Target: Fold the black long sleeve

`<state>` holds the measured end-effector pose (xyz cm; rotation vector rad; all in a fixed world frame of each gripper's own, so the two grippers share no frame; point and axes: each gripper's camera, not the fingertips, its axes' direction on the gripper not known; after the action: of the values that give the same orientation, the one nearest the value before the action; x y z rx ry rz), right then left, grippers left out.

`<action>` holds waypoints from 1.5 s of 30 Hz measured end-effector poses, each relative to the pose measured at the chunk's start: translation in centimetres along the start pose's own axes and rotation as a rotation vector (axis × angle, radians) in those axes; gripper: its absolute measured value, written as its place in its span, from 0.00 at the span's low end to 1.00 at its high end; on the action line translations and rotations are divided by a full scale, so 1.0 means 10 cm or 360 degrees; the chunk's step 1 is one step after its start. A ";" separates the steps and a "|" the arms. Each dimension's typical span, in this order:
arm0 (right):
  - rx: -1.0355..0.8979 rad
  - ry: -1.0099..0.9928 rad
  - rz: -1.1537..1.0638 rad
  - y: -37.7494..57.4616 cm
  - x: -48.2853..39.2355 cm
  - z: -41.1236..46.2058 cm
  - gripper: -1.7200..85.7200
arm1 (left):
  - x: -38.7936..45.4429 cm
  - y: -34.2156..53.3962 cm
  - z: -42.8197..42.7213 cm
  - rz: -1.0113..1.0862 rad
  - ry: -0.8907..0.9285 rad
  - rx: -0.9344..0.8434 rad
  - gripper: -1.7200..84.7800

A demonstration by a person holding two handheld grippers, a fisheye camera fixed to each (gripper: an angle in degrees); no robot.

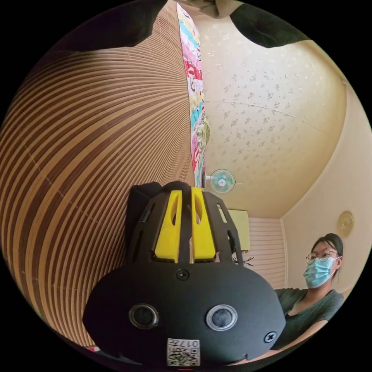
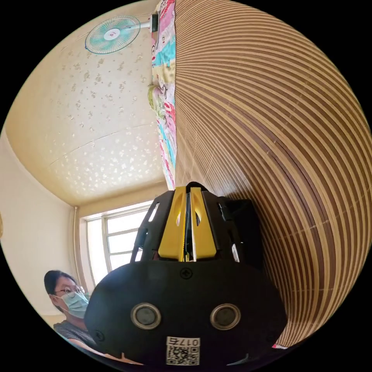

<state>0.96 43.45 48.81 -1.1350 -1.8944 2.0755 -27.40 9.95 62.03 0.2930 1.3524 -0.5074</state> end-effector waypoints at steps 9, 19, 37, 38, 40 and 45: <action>-0.0150 0.1099 -0.0992 1.29 -1.22 0.78 0.06 | 0.21 0.87 -0.21 0.0220 -0.0566 -0.0135 0.23; -0.0416 0.2538 -0.1712 2.18 -0.32 2.40 0.03 | -0.19 1.14 0.51 0.0242 -0.0693 -0.0588 0.11; -0.0181 0.1377 -0.0832 1.52 -0.43 0.55 0.04 | 1.96 2.70 4.14 0.0980 -0.0735 -0.1053 0.13; -0.0151 0.1370 -0.0788 1.50 -0.40 0.40 0.05 | 1.95 2.74 4.12 0.0965 -0.0550 -0.1061 0.14; -0.0106 0.1352 -0.0645 1.46 -0.25 -0.12 0.07 | 1.93 2.73 3.98 0.0978 -0.0395 -0.1008 0.14; -0.0089 0.0864 -0.0517 1.55 0.00 -0.86 0.14 | 1.40 2.08 3.35 0.0799 -0.0694 -0.0629 0.20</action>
<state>12.00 47.12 35.42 -1.1567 -1.7274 1.3777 13.52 9.13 53.40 0.1717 0.8806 0.1190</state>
